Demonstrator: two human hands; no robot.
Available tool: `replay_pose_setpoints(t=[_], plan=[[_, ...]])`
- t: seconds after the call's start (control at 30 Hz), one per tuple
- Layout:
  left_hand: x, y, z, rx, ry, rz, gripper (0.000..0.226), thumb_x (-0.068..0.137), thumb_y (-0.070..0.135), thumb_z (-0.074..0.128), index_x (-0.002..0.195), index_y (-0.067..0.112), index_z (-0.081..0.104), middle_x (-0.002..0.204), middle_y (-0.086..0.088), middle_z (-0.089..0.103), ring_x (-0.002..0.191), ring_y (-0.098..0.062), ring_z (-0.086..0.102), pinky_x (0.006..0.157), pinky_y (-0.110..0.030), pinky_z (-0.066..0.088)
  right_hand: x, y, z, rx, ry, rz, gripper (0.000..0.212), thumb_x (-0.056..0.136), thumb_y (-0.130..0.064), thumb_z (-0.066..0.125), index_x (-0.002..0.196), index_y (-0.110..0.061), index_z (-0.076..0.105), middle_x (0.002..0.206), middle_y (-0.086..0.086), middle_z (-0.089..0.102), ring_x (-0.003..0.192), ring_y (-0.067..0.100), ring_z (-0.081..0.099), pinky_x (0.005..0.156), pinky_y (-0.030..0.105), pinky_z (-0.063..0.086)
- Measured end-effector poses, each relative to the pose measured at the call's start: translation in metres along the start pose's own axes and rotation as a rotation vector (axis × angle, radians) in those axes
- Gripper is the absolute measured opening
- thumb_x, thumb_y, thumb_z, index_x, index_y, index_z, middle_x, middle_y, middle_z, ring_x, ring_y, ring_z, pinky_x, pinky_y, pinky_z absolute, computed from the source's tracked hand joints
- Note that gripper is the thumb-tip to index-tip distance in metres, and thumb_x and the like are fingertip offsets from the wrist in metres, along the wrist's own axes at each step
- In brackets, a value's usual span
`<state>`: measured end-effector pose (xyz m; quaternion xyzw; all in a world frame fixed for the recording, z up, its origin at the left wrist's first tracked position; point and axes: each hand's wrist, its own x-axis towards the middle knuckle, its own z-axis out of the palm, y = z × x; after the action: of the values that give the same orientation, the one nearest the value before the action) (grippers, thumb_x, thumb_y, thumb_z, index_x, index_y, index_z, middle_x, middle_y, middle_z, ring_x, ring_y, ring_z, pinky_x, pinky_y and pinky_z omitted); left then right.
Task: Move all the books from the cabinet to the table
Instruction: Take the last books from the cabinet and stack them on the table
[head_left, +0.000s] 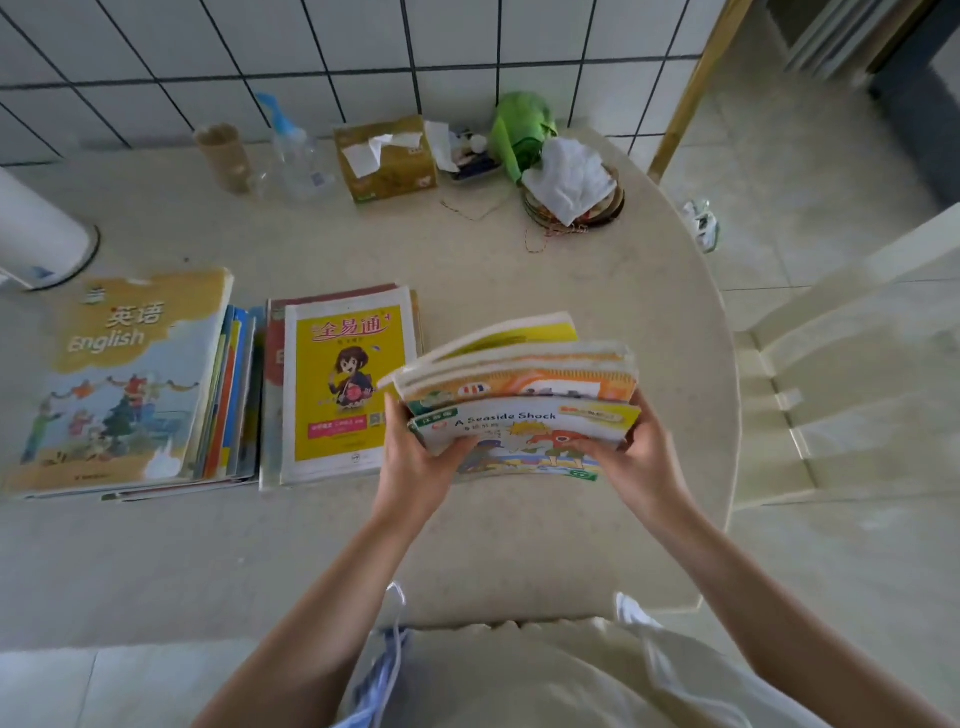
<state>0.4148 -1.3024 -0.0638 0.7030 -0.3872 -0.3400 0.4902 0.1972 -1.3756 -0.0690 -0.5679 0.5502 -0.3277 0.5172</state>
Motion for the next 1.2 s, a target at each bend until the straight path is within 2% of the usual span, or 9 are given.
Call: replay_pose_setpoints(t=[0.1,0.23,0.37,0.53,0.6,0.67,0.83,1.0,1.2], plan=[[-0.003,-0.009,0.002,0.065,-0.013,-0.013,0.065,0.071,0.001,0.083,0.106,0.037,0.043,0.099,0.03,0.062,0.095,0.011,0.06,0.078,-0.016,0.053,-0.004,0.012,-0.005,-0.013,0.009,-0.008,0.051,0.071,-0.003,0.081,0.101,-0.038,0.059,0.094,-0.015,0.072,0.09,0.005,0.069,0.078,0.022,0.054],[-0.009,-0.013,0.007,0.127,-0.043,-0.003,0.057,0.073,0.006,0.083,0.105,0.036,0.047,0.094,0.027,0.061,0.09,0.02,0.057,0.075,-0.003,0.046,-0.002,0.019,-0.02,0.024,-0.058,0.002,0.059,0.064,-0.031,0.086,0.113,-0.012,0.059,0.1,-0.011,0.072,0.094,0.007,0.068,0.084,0.024,0.053],[-0.01,-0.026,0.005,0.178,-0.146,0.019,0.061,0.073,0.008,0.082,0.125,0.012,0.052,0.105,0.041,0.058,0.098,0.012,0.06,0.079,-0.006,0.047,0.007,0.029,-0.029,-0.088,-0.272,0.002,0.09,0.069,0.013,0.076,0.143,-0.013,0.031,0.129,-0.023,0.051,0.118,-0.003,0.052,0.097,0.019,0.046],[-0.012,-0.031,0.007,0.193,-0.199,0.038,0.06,0.074,0.013,0.083,0.126,0.008,0.055,0.117,0.049,0.042,0.107,0.014,0.053,0.091,-0.01,0.045,0.017,0.037,-0.031,-0.124,-0.563,0.138,0.101,0.074,0.016,0.069,0.145,-0.031,0.015,0.134,-0.027,0.03,0.118,-0.012,0.043,0.1,0.03,0.049],[-0.01,-0.03,0.009,0.174,-0.198,-0.001,0.06,0.072,0.012,0.084,0.124,0.019,0.055,0.113,0.046,0.048,0.105,0.015,0.053,0.09,-0.008,0.045,0.021,0.04,-0.027,-0.199,-0.522,0.106,0.101,0.075,0.011,0.072,0.147,-0.025,0.012,0.137,-0.029,0.024,0.12,-0.021,0.033,0.103,0.012,0.039],[-0.007,-0.032,0.009,0.16,-0.192,-0.067,0.058,0.07,0.013,0.085,0.115,0.034,0.056,0.108,0.03,0.061,0.101,0.008,0.059,0.089,-0.015,0.051,0.027,0.044,-0.026,-0.193,-0.483,0.094,0.098,0.073,0.014,0.072,0.147,-0.017,0.017,0.135,-0.022,0.034,0.116,-0.016,0.04,0.095,0.003,0.036],[-0.001,-0.038,0.014,0.071,-0.179,-0.217,0.042,0.071,0.009,0.085,0.094,0.036,0.061,0.092,0.013,0.07,0.087,0.004,0.065,0.083,-0.025,0.057,0.037,0.048,-0.028,-0.218,-0.442,0.089,0.071,0.068,0.016,0.076,0.129,0.009,0.04,0.122,0.004,0.051,0.1,-0.017,0.054,0.088,0.014,0.049],[0.003,-0.037,0.018,-0.005,-0.141,-0.25,0.04,0.069,0.008,0.086,0.1,0.027,0.069,0.096,0.002,0.074,0.093,-0.013,0.07,0.085,-0.04,0.058,0.036,0.043,-0.019,-0.193,-0.409,0.215,0.032,0.084,0.025,0.048,0.102,0.002,0.061,0.07,-0.013,0.072,0.057,-0.007,0.065,0.053,0.009,0.05],[-0.001,-0.041,0.019,0.018,-0.13,-0.32,0.04,0.07,0.017,0.087,0.105,0.022,0.069,0.098,0.004,0.074,0.094,-0.01,0.069,0.089,-0.043,0.056,0.023,0.042,-0.014,-0.053,-0.319,0.239,0.038,0.075,0.019,0.068,0.091,-0.016,0.062,0.067,-0.035,0.065,0.07,-0.018,0.061,0.067,0.0,0.044]])
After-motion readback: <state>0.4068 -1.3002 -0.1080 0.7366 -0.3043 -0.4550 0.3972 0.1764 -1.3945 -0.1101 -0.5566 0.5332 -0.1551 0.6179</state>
